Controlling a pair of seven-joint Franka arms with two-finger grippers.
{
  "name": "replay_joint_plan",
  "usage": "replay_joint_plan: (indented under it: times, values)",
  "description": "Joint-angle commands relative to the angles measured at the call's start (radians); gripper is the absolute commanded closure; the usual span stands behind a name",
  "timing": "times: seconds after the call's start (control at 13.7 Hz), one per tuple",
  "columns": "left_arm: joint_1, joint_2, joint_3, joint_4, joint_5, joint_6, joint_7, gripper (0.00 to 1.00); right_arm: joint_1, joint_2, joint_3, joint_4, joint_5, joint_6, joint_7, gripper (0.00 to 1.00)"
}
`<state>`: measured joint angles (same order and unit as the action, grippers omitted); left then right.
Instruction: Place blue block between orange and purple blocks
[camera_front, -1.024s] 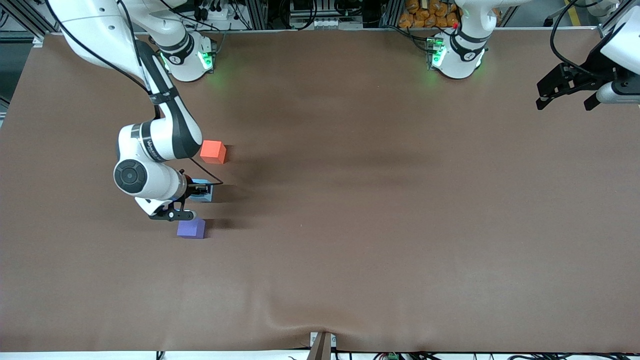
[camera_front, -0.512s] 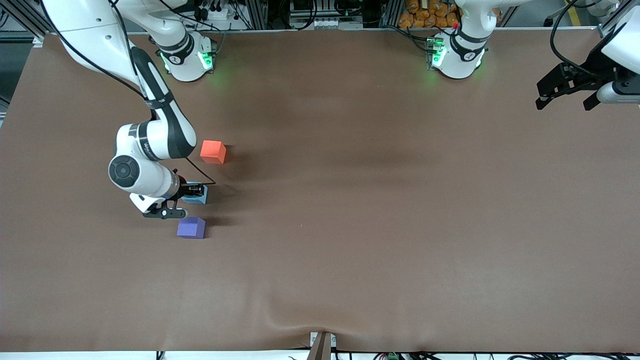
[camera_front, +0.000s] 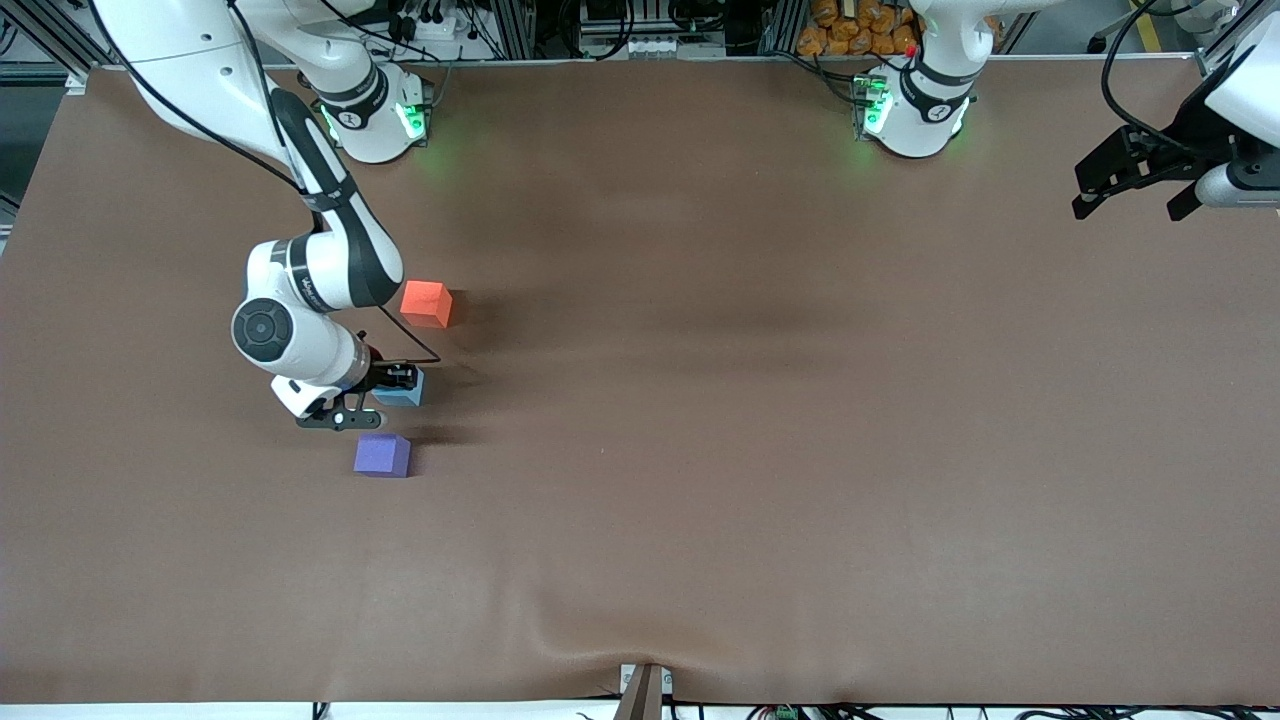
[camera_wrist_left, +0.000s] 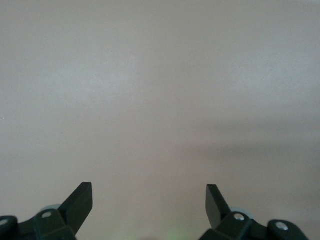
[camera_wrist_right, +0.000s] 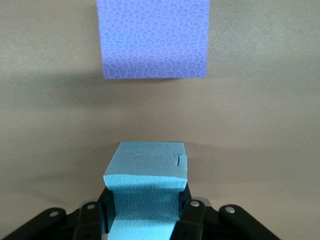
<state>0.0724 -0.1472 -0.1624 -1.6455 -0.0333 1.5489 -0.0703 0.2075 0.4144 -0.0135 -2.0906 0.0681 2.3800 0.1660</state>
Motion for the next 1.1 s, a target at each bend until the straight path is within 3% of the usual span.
replay_joint_plan:
  times: [0.0,0.07,0.22,0.51,0.73,0.95,1.02]
  values:
    - [0.007,-0.006,-0.003,0.001,-0.022,-0.012,-0.003,0.0,-0.002,-0.014,0.009,-0.042,-0.005,0.035,0.003,0.22]
    - [0.007,-0.006,-0.003,0.001,-0.022,-0.012,-0.003,0.0,-0.006,-0.014,0.009,-0.037,-0.005,0.03,0.001,0.0]
    - [0.007,-0.006,-0.003,0.001,-0.022,-0.012,0.0,0.0,-0.014,-0.02,0.009,0.024,-0.005,-0.075,-0.003,0.0]
    - [0.007,-0.006,-0.002,0.003,-0.022,-0.012,0.001,0.0,-0.037,-0.02,0.004,0.431,-0.001,-0.596,0.0,0.0]
    - [0.007,-0.006,-0.002,0.003,-0.022,-0.012,0.004,0.0,-0.086,-0.02,0.004,0.668,0.065,-0.705,-0.006,0.0]
    - [0.007,-0.006,-0.002,0.003,-0.022,-0.012,0.004,0.0,-0.109,-0.02,0.001,0.892,0.055,-0.866,-0.006,0.0]
    - [0.007,-0.008,-0.003,0.003,-0.022,-0.012,0.004,0.0,-0.106,-0.026,-0.002,0.92,0.044,-0.916,-0.002,0.0]
